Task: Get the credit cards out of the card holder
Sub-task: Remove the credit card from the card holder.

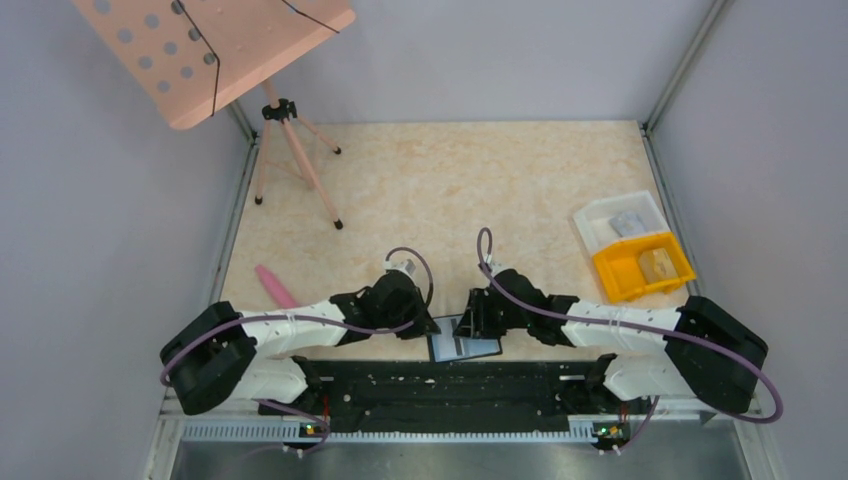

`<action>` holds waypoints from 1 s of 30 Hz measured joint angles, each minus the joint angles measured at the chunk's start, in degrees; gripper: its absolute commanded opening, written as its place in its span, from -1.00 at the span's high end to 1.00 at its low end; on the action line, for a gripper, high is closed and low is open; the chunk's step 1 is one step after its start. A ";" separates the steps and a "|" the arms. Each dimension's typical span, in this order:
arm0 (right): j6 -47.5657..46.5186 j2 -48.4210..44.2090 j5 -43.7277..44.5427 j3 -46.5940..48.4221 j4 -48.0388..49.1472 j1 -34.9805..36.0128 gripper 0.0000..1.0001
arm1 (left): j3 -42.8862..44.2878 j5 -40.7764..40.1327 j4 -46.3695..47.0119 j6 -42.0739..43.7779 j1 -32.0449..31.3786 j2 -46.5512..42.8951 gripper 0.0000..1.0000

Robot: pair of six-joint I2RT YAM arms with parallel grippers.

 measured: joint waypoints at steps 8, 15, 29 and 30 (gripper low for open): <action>0.09 0.00 0.13 -1.84 1.53 -0.04 0.28 | -0.02 -0.04 1.07 -0.92 -0.42 2.71 0.67; 0.37 1.53 -0.28 -3.23 3.93 -0.85 0.29 | -0.02 -0.28 1.55 -1.46 -0.98 3.26 0.67; 2.67 2.45 -4.46 -7.45 12.85 -2.93 0.47 | -0.68 -0.70 2.69 -2.51 -1.38 3.21 0.67; 2.75 2.45 -4.70 -7.63 13.31 -3.17 0.50 | -0.68 -0.72 2.69 -2.54 -1.42 3.21 0.67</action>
